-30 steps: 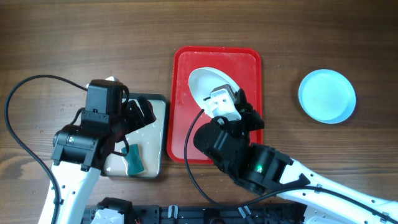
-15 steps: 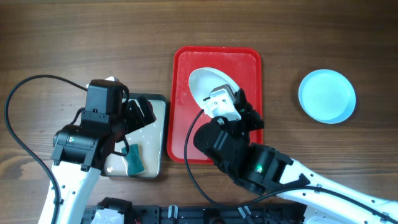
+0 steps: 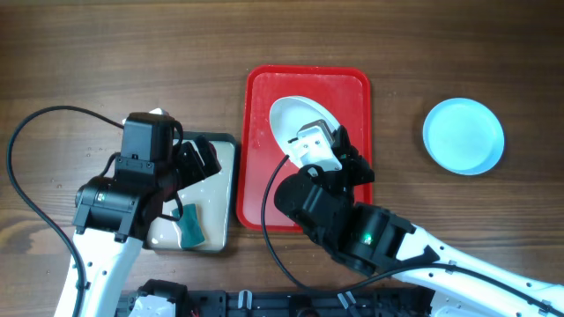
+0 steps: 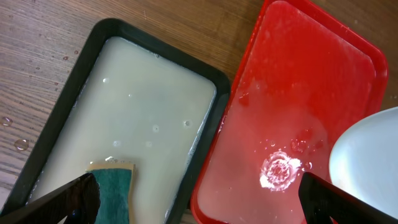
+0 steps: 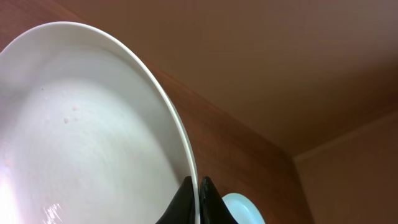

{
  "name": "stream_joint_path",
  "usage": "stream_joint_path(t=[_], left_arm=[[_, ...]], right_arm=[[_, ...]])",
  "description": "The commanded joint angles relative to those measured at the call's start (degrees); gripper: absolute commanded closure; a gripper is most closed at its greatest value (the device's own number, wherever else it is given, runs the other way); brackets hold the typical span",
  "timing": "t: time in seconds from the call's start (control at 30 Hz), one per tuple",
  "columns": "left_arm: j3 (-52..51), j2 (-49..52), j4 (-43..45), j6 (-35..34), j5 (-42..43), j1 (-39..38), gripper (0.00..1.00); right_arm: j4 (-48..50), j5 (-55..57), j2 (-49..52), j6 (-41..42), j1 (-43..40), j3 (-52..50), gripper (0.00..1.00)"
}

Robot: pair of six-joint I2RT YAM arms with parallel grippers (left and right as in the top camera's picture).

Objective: Clean dirty plates on tray and stack at the side
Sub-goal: 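Place the white plate on top of the light-blue stack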

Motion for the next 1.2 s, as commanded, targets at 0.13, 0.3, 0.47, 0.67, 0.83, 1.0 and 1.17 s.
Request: stream_joint_path(t=[0.13, 0.3, 0.47, 0.67, 0.83, 1.0, 1.17], left_arm=[[0.61, 0.00, 0.20, 1.11, 0.70, 0.33, 0.00], [0.61, 0.00, 0.20, 1.11, 0.70, 0.33, 0.00], [0.61, 0.00, 0.17, 1.11, 0.70, 0.33, 0.00], [0.61, 0.00, 0.17, 1.11, 0.70, 0.33, 0.00], [0.61, 0.00, 0.20, 1.11, 0.70, 0.33, 0.00], [0.61, 0.00, 0.17, 1.11, 0.70, 0.33, 0.00], [0.61, 0.00, 0.17, 1.11, 0.70, 0.33, 0.00]], right_arm=[[-0.13, 1.92, -0.20, -0.02, 0.33, 0.26, 0.96], [-0.11, 1.46, -0.20, 0.09, 0.33, 0.26, 0.96], [-3.26, 2.45, -0.20, 0.87, -0.09, 0.22, 0.96], [-3.37, -6.45, 1.60, 3.28, -1.01, 0.13, 0.96], [-8.76, -13.53, 3.08, 17.44, -4.68, 0.13, 0.96], [-10.03, -52.37, 2.54, 30.42, -19.28, 0.31, 0.96], [-12.52, -68.35, 0.00, 27.89, -42.64, 0.42, 0.96]])
